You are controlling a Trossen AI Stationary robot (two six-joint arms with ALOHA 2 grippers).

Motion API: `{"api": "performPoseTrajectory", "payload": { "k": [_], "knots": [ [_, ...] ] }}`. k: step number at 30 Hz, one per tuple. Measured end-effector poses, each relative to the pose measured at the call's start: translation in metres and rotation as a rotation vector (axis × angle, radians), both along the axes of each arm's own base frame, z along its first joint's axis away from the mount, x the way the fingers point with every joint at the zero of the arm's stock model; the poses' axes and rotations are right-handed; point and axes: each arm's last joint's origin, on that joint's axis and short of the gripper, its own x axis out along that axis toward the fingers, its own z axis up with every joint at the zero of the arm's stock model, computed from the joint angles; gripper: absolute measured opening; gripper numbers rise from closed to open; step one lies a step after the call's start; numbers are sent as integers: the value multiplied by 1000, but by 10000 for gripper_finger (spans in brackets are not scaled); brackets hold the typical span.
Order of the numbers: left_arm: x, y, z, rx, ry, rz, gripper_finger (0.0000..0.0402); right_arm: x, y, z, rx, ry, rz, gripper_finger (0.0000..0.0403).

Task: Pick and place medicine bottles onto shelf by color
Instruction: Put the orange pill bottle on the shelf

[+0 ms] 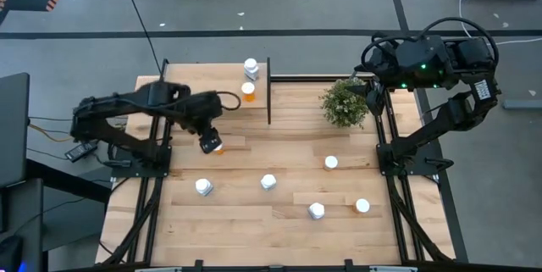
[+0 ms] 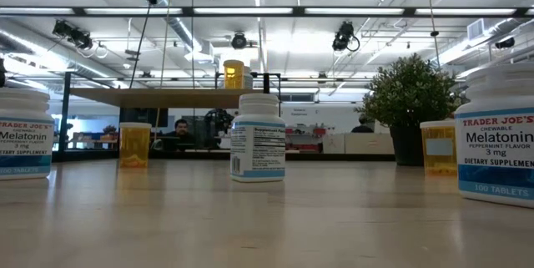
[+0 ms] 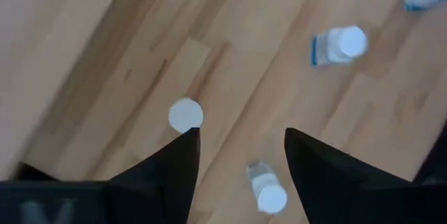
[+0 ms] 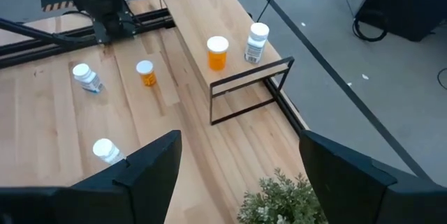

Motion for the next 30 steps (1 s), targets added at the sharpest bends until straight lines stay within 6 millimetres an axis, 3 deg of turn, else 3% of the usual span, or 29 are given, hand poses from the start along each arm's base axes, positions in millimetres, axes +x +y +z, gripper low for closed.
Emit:
{"api": "performPoseTrajectory", "payload": {
  "k": [5,11,19,30],
  "knots": [
    [-4,1,-52,-64,84,68,262,0,0,0,-16,4,-2,298],
    [7,10,-114,-154,195,210,319,0,0,0,-15,4,-3,298],
    [18,23,-141,-182,230,349,357,0,0,0,-15,4,-1,298],
    [40,35,-179,-150,342,333,359,0,0,0,-5,0,-8,298]
  ]
}}
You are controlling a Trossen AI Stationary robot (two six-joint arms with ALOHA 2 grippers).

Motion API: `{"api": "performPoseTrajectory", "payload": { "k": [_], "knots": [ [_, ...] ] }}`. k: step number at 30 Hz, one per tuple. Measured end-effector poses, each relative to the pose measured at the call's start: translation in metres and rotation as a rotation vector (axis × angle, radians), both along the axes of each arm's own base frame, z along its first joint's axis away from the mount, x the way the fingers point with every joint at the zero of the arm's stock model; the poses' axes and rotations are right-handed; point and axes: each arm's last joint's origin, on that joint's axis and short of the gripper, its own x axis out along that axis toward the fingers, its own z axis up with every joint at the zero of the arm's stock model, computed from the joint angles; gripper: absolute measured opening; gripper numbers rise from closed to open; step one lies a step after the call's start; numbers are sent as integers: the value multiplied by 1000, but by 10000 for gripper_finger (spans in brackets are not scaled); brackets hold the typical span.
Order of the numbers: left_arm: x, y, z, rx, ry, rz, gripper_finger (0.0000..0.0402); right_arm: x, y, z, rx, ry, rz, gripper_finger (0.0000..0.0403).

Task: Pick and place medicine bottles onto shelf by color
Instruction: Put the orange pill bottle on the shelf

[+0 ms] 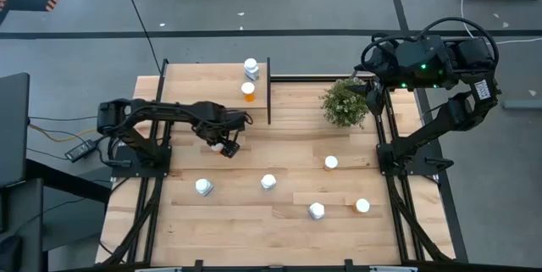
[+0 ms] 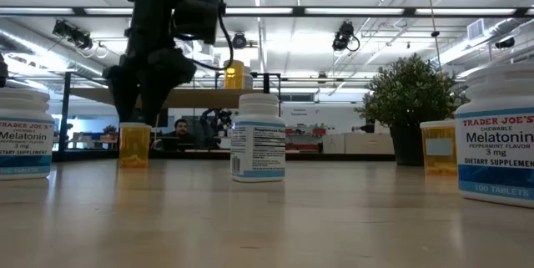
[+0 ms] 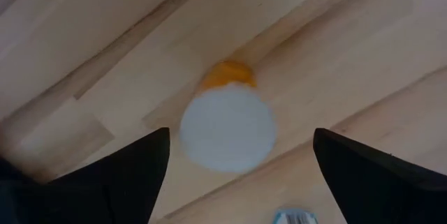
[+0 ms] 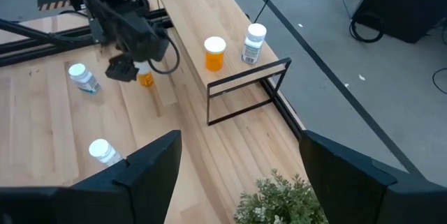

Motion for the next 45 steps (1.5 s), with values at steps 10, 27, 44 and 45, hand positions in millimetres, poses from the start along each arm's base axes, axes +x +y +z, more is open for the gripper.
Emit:
{"api": "performPoseTrajectory", "payload": {
  "k": [10,27,44,45],
  "knots": [
    [7,1,-8,6,-10,-37,351,0,0,0,2,0,4,298],
    [5,1,-8,-7,8,-124,310,0,0,0,2,0,3,298],
    [4,1,-7,2,18,-221,281,0,0,0,9,-3,-4,298],
    [4,1,-7,2,18,-221,275,0,0,0,8,-3,-4,298]
  ]
}}
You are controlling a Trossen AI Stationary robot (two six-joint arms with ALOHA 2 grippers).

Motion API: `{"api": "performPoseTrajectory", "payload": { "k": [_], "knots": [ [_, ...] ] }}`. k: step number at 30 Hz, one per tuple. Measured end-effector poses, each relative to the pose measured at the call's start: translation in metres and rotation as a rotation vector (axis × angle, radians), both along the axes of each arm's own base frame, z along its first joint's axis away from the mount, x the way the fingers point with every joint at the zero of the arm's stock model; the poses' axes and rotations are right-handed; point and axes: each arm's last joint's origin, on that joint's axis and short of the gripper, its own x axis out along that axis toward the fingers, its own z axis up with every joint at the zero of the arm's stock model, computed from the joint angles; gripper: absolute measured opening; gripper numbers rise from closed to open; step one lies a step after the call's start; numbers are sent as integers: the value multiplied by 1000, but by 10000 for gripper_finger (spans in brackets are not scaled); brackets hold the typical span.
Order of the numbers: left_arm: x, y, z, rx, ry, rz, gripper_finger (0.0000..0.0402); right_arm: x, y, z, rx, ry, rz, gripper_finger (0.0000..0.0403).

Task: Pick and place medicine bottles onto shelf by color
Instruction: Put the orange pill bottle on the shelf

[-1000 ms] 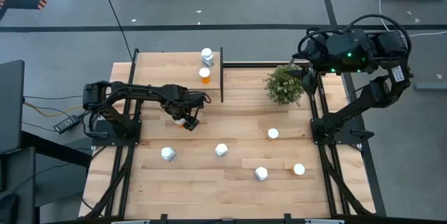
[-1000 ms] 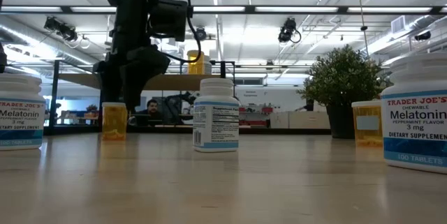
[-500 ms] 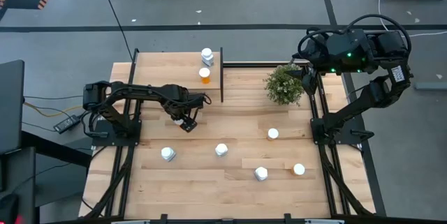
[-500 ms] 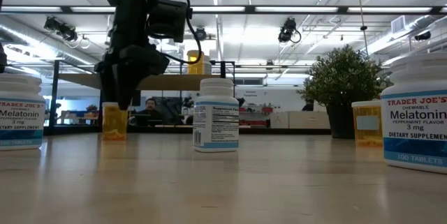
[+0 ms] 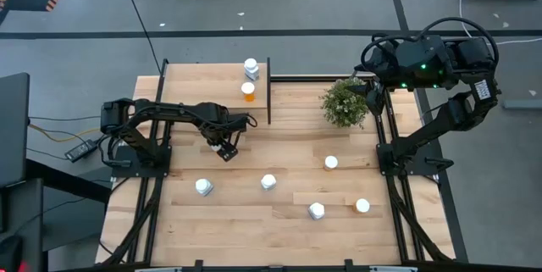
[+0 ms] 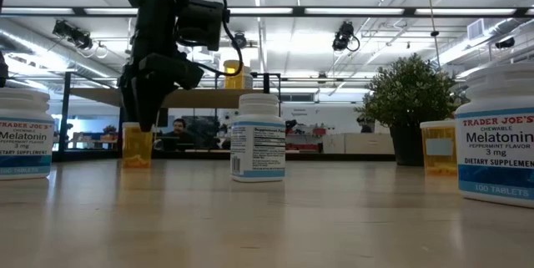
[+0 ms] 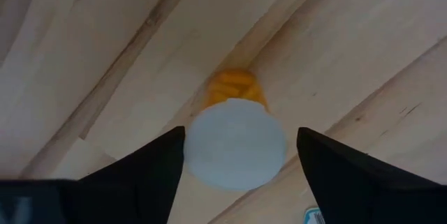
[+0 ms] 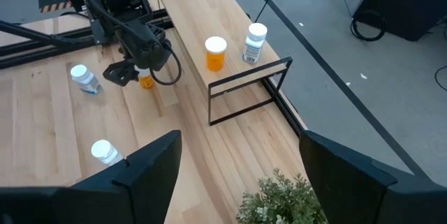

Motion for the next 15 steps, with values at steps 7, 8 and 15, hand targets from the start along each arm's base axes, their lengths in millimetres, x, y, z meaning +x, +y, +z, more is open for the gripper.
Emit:
{"api": "performPoseTrajectory", "payload": {
  "k": [7,8,15],
  "knots": [
    [0,0,0,0,3,0,230,0,0,0,1,0,2,298],
    [-1,0,0,-1,3,1,224,0,0,0,2,0,2,298],
    [-2,-3,4,-78,17,10,225,0,0,0,-2,2,7,298]
  ]
}}
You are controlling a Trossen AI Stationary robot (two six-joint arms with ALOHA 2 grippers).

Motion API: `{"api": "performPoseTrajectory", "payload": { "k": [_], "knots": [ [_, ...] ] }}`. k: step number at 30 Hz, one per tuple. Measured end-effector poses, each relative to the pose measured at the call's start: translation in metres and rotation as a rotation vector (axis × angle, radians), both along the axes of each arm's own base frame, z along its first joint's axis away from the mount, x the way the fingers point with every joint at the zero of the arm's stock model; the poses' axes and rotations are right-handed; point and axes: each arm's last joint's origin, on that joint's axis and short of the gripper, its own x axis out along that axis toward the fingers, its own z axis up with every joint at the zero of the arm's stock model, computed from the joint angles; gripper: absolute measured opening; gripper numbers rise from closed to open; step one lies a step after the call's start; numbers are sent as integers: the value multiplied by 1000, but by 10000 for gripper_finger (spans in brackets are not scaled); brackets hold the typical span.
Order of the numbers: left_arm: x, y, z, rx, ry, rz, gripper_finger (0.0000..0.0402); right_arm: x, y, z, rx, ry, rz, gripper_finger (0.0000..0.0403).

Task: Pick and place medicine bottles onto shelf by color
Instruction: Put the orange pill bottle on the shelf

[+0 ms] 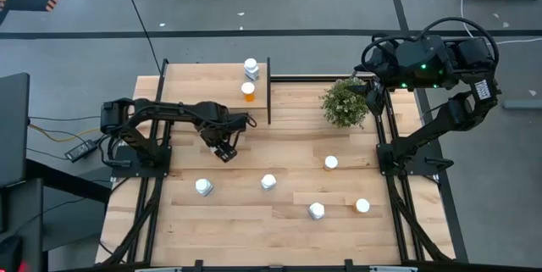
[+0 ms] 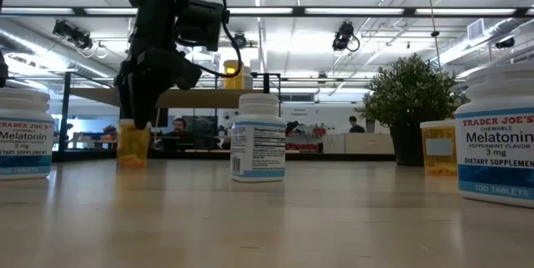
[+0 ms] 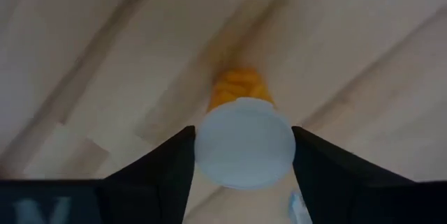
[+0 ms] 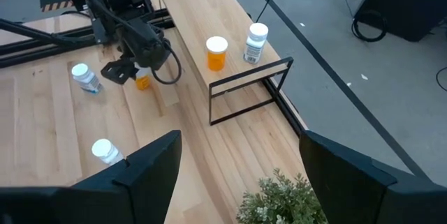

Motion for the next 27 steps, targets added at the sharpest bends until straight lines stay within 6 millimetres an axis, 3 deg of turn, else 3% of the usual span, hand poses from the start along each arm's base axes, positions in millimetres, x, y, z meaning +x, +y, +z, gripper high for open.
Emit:
{"api": "performPoseTrajectory", "payload": {
  "k": [6,15,21,27],
  "knots": [
    [8,1,32,-2,0,-19,237,0,0,0,1,-1,2,298],
    [21,9,115,33,-142,-93,218,-1,0,0,-6,3,9,298],
    [10,28,158,102,-168,-113,239,-1,0,0,-11,5,13,298],
    [-7,62,187,191,-206,-105,223,-1,0,0,-16,7,16,298]
  ]
}}
